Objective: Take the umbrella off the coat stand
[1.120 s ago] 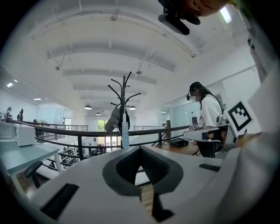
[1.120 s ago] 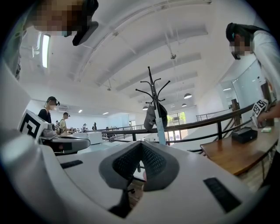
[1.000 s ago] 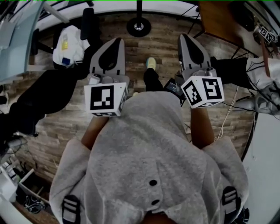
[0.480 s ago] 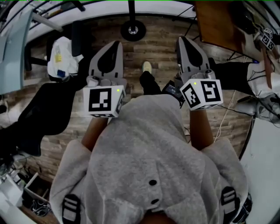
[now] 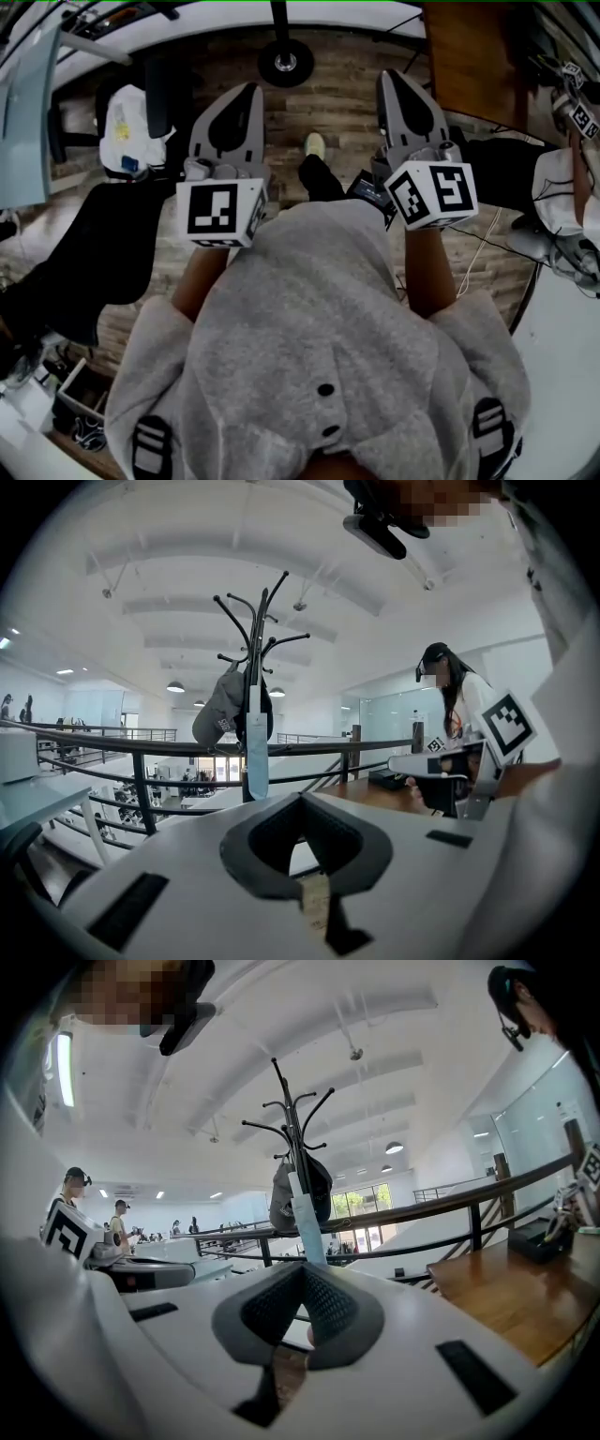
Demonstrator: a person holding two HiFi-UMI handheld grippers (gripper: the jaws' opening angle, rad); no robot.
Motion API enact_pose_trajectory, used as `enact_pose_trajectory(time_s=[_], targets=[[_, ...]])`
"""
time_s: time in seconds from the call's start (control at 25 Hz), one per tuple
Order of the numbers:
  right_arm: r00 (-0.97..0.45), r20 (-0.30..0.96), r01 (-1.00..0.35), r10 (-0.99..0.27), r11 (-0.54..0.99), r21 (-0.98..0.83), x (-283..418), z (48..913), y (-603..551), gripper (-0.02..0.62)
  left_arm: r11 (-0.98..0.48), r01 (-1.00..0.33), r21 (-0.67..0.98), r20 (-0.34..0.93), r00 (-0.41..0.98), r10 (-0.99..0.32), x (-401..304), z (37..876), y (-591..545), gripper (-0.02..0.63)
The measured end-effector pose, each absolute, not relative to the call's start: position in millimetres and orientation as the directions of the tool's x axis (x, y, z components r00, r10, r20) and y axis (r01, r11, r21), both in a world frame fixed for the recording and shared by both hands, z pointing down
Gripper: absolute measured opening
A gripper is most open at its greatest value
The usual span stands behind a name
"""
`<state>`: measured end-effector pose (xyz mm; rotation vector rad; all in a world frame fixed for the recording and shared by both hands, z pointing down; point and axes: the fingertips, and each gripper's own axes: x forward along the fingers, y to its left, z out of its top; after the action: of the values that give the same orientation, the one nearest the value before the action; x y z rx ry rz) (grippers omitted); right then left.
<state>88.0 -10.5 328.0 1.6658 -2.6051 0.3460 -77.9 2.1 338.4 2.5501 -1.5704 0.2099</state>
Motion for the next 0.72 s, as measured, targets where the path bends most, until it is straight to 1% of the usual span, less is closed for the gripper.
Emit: enact_pose_trajectory(time_s=[0.24,0.72], targets=[[-0.453,0.13,-0.886,-0.882,0.428,-0.178,108.6,326.7,-40.7,0.009,-0.417,-0.908,0.024,0.207,0.413,-0.887,-57.4,334.7,-23.9,0.014],[-0.48,0.118,-0.869,-0.869,0.452,-0.203,124.8,323.9,-104.5,0.009,-0.368,-0.929,0.033,0.23,0.365,-0.902,-50.7,325.2,-77.8,0.014]])
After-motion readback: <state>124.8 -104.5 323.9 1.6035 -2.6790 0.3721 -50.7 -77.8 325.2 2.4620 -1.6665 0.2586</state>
